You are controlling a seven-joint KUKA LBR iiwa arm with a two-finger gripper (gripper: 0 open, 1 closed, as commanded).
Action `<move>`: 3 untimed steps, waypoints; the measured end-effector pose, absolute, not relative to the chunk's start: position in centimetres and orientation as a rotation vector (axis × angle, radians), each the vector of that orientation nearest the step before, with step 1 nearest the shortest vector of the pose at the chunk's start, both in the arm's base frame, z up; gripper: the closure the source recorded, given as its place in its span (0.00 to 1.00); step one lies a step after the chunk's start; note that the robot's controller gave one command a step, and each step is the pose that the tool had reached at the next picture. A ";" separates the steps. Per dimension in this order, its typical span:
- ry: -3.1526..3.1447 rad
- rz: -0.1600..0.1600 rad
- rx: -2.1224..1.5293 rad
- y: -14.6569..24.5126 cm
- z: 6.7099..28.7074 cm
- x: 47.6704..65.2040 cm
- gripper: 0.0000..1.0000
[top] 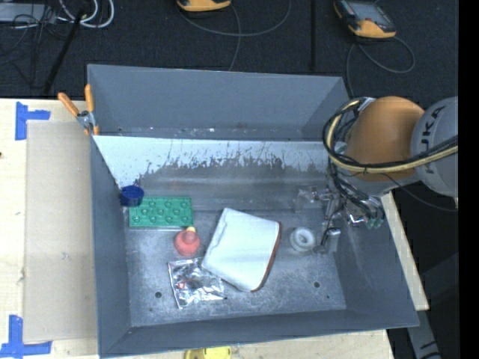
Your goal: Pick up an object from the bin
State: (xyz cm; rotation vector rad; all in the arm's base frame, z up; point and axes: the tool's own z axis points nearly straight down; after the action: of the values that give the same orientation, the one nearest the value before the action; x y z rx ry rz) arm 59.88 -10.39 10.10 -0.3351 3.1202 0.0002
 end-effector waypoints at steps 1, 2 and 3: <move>3.141 0.000 -0.021 -11.2 10.0 59.7 0.00; 3.133 0.002 0.277 -11.8 6.8 58.4 0.00; 3.103 0.001 0.506 -10.1 6.9 58.1 0.00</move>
Offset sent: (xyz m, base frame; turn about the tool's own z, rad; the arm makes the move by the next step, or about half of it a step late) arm -0.0024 -0.0075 -0.0010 0.1996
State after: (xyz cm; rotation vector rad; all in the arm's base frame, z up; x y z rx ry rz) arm 58.13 -10.11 6.92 0.5065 3.1029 0.0006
